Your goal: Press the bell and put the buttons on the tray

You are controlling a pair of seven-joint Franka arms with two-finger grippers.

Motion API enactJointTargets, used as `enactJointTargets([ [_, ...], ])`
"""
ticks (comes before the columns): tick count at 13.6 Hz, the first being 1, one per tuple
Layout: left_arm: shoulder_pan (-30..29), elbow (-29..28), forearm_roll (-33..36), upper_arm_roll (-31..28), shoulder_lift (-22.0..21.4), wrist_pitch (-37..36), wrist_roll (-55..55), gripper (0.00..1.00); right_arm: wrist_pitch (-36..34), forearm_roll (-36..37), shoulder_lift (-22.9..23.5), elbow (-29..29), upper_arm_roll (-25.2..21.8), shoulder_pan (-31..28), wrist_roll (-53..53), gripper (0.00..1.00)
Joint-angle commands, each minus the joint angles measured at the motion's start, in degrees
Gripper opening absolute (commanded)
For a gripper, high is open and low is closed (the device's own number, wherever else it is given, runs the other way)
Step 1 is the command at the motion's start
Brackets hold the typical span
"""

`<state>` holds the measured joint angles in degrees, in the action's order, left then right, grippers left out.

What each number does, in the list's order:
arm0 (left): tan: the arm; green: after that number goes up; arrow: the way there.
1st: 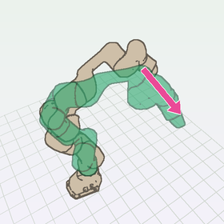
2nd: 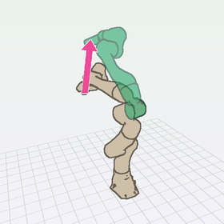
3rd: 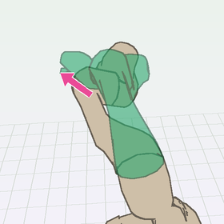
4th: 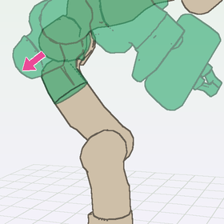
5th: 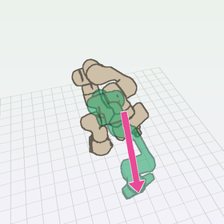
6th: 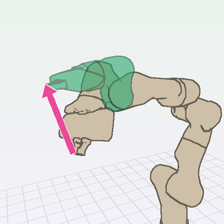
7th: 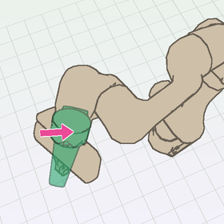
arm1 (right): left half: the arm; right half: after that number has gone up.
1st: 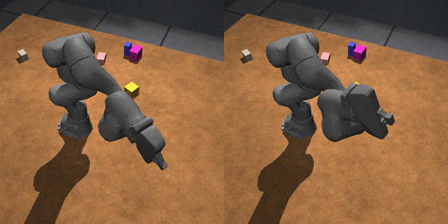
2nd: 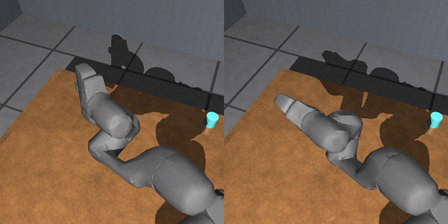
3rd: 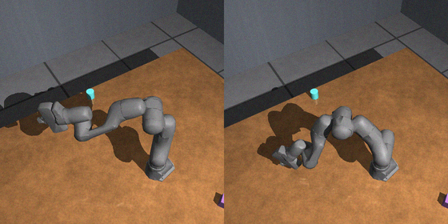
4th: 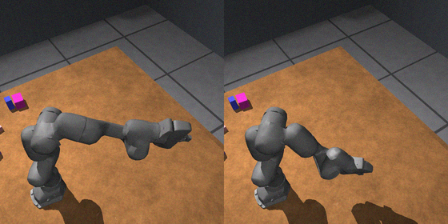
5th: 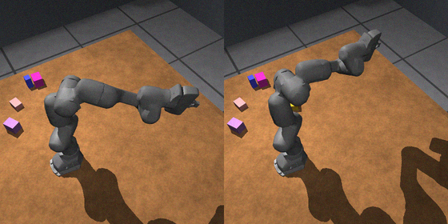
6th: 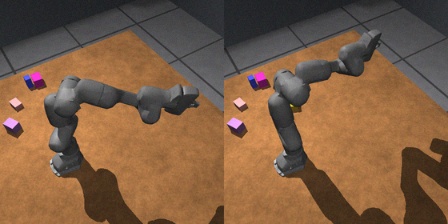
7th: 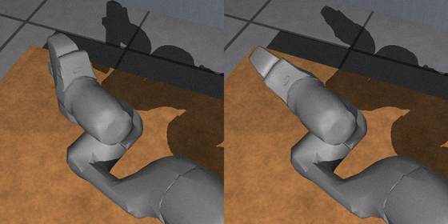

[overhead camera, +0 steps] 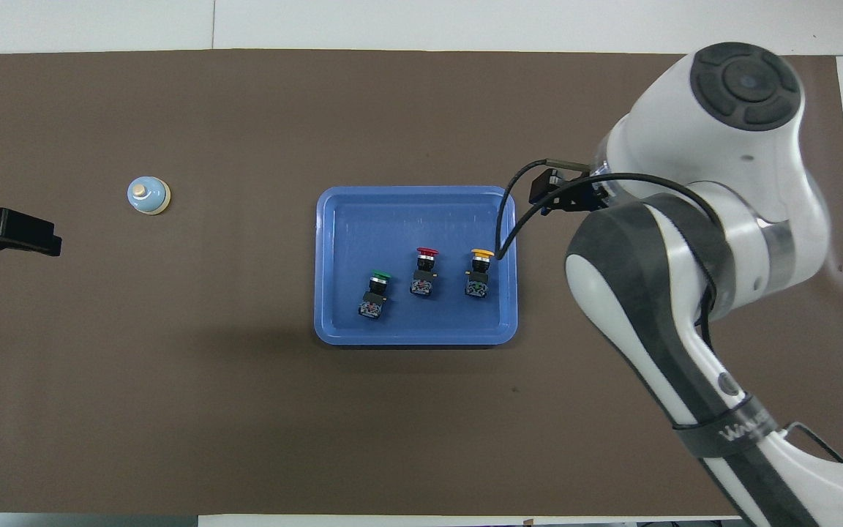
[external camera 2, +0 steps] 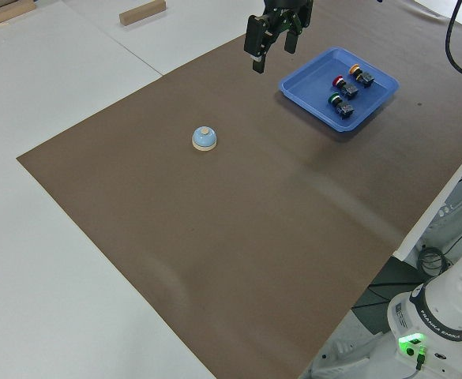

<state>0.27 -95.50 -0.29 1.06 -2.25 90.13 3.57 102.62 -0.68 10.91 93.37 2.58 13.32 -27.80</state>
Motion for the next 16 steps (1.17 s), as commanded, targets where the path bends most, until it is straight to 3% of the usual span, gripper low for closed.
enactJointTargets([
  [1,0.17,-0.21,0.56,-0.18,-0.66,-0.48,0.38,1.0,-2.85,0.07,-4.04,1.11,0.76,-5.92,12.55,1.0],
  [8,0.17,-0.21,0.56,-0.18,-0.66,-0.48,0.38,1.0,-10.76,0.15,-12.4,1.55,1.02,-14.64,29.2,1.0],
  [11,0.17,-0.21,0.56,-0.18,-0.66,-0.48,0.38,1.0,-12.18,0.24,-13.11,1.81,2.51,-18.15,29.73,1.0],
  [16,0.17,-0.21,0.56,-0.18,-0.66,-0.48,0.3,1.0,-11.91,0.24,-13.63,2.87,2.6,-18.51,29.91,1.0],
])
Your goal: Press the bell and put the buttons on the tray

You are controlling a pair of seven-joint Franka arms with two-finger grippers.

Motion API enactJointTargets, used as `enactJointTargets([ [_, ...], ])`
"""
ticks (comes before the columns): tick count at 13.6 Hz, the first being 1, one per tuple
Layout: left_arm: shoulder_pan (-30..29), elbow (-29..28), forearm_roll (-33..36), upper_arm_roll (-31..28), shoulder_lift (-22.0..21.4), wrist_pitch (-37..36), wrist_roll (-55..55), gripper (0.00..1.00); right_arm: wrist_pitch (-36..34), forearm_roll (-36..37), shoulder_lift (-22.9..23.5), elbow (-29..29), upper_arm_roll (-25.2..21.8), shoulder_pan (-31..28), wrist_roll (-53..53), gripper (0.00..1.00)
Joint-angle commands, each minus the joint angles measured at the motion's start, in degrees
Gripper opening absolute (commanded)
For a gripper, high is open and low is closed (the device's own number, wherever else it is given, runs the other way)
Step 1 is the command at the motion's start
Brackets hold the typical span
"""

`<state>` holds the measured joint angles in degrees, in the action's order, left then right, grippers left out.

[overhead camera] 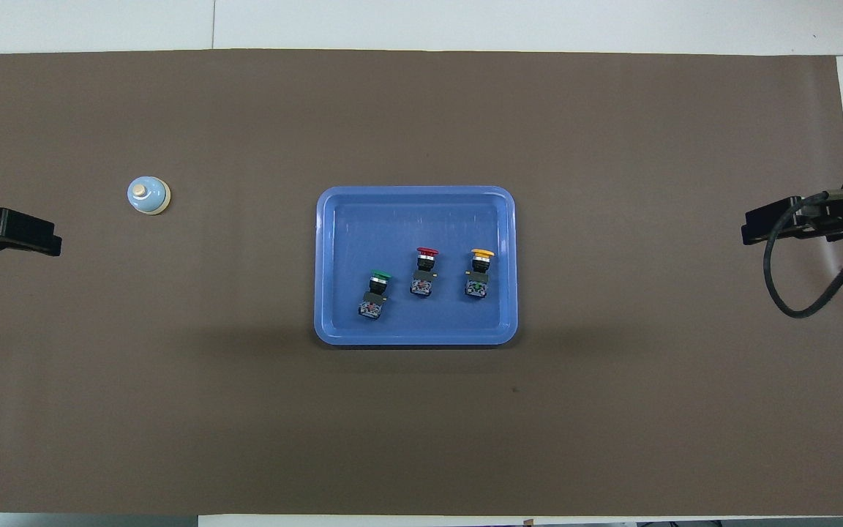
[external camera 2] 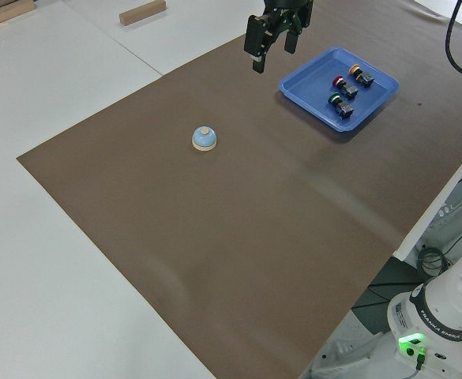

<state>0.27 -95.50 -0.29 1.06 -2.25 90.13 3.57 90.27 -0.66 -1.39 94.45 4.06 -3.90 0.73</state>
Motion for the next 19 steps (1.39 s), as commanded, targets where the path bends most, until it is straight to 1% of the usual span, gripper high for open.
enactJointTargets([
  [1,0.17,-0.21,0.56,-0.18,-0.65,-0.48,0.38,1.0,0.34,0.23,-1.33,1.79,1.12,-1.37,1.47,1.0],
  [7,0.17,-0.21,0.56,-0.18,-0.65,-0.48,0.38,1.0,0.25,1.54,-1.42,1.79,1.04,-1.02,1.47,1.0],
  [19,0.17,-0.21,0.56,-0.18,-0.65,-0.48,0.38,1.0,0.16,1.37,-1.42,1.62,1.12,-1.29,1.21,1.0],
])
